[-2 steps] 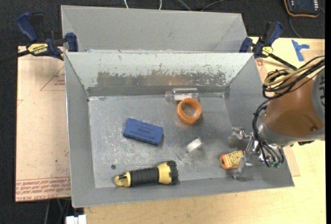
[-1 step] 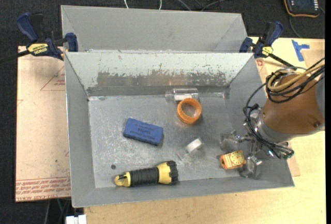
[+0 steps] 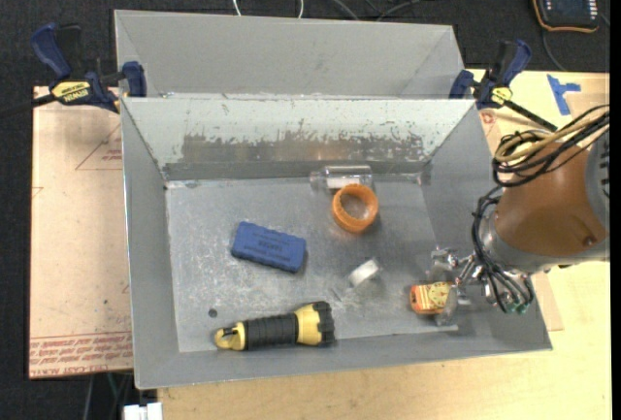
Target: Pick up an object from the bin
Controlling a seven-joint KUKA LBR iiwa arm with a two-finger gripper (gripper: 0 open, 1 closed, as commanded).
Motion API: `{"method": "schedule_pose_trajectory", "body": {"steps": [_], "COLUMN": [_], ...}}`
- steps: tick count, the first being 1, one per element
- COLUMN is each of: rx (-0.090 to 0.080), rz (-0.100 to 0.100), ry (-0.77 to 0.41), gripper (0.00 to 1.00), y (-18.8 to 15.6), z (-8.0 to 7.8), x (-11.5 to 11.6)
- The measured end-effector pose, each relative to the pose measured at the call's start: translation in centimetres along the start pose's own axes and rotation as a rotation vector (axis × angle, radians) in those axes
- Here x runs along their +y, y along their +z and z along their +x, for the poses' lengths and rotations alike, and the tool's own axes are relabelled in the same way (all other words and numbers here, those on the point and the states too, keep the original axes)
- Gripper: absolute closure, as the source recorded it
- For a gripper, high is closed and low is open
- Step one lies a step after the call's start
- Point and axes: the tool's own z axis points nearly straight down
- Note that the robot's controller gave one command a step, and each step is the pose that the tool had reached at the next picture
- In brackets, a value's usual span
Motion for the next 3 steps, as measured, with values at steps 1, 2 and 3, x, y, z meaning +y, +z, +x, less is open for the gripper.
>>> {"method": "schedule_pose_trajectory", "body": {"steps": [1,2,3], "rx": [0.0,0.001,0.004], "rz": [0.0,-0.001,-0.002], "ry": [0.0,-0.001,-0.002], "gripper": [1.0,1.0,1.0], "y": [0.0,-2.1,-5.2], "z": [0.0,0.0,0.0], "x": [0.0,0.1,0.1]}}
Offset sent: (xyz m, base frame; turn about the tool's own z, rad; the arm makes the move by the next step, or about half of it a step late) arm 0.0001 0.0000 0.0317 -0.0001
